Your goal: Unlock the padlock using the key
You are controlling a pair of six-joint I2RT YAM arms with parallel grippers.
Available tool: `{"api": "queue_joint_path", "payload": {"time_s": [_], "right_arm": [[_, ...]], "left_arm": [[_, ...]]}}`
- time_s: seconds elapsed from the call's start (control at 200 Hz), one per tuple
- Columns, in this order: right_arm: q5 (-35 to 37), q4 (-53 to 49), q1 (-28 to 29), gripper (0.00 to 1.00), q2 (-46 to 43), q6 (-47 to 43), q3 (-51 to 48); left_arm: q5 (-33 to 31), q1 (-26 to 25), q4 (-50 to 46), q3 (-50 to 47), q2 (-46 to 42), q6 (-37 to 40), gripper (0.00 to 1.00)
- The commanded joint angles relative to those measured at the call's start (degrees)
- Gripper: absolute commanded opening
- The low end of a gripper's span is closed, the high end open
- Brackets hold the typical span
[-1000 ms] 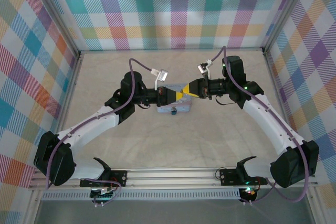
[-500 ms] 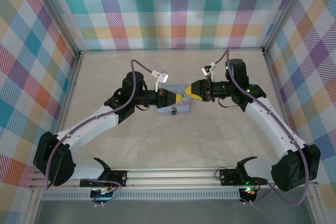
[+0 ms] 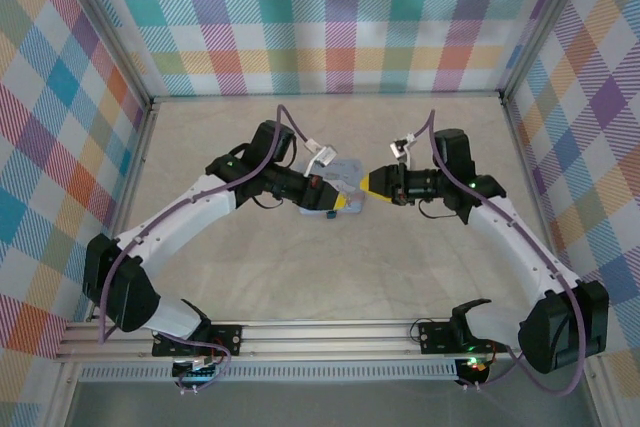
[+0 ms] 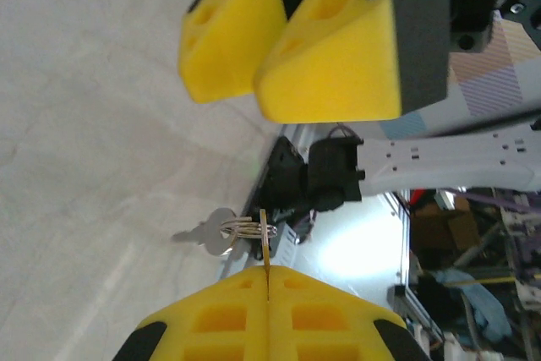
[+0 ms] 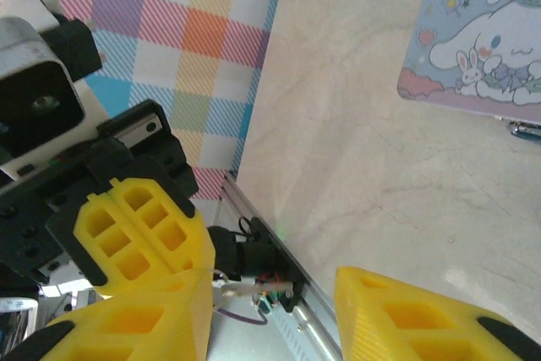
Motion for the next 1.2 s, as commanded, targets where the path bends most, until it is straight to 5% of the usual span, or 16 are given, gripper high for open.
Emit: {"api": "queue_joint_path", "payload": {"time_s": [0.0, 0.33, 0.56, 0.885, 1.195], "right_arm": [[-4.82, 6.78, 1.03, 0.43, -0.15, -2.37, -2.63], [-7.62, 14.01, 5.19, 0.59, -2.09, -2.18, -5.65], [-9.76, 15.42, 7.42, 0.42, -0.66, -1.96, -4.58], [-12.21, 13.08, 8.59, 0.35, -1.49, -3.69, -4.22], [-10.47, 9.66, 8.79, 0.12, -1.38, -6.40, -3.62]], "left_arm": [[6.54, -0.23, -8.49, 2.16, 0.44, 5.20, 0.00], [8.76, -0.31, -8.37, 2.46, 0.11, 5.66, 0.00], [8.65, -0.31, -7.45, 1.68, -0.54, 5.40, 0.00], [8.35, -0.27, -6.09, 0.53, -0.94, 4.78, 0.00], [8.93, -0.23, -5.82, 0.32, -1.91, 4.78, 0.00]]}}
